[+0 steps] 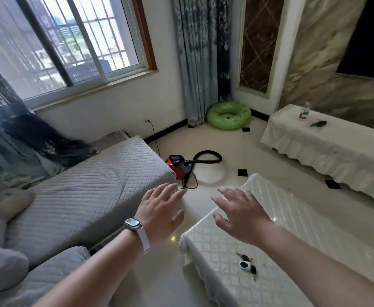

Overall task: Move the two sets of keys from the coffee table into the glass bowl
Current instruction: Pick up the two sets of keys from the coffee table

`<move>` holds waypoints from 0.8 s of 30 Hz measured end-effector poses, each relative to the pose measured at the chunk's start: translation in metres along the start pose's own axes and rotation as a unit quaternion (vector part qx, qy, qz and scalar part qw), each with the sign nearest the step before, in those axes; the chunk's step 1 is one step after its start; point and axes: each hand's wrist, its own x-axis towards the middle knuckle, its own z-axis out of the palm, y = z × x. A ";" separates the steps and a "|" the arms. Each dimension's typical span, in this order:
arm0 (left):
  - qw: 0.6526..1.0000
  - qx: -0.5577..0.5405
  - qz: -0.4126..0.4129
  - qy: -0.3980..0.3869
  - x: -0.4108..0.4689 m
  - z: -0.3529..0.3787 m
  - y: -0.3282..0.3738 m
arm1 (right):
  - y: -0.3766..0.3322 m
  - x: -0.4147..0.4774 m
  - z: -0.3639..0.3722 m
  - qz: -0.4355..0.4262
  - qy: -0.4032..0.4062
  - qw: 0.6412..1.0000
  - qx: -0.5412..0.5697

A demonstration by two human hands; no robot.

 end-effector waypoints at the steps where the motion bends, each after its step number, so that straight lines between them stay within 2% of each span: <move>1: 1.000 -0.001 0.013 -0.005 0.015 0.004 0.001 | 0.010 0.002 -0.001 0.012 0.001 1.000 -0.002; 6: 0.996 -0.010 0.093 -0.012 0.087 0.033 0.015 | 0.063 -0.005 0.004 0.103 -0.001 0.995 -0.007; 12: 0.977 -0.039 0.205 -0.046 0.161 0.076 0.038 | 0.106 -0.024 0.025 0.220 -0.040 0.974 -0.026; 19: 0.935 -0.096 0.330 -0.089 0.248 0.132 0.042 | 0.122 -0.016 0.052 0.375 -0.057 0.925 -0.032; 24: 0.902 -0.130 0.388 -0.134 0.293 0.183 0.029 | 0.117 0.010 0.080 0.437 -0.061 0.897 -0.025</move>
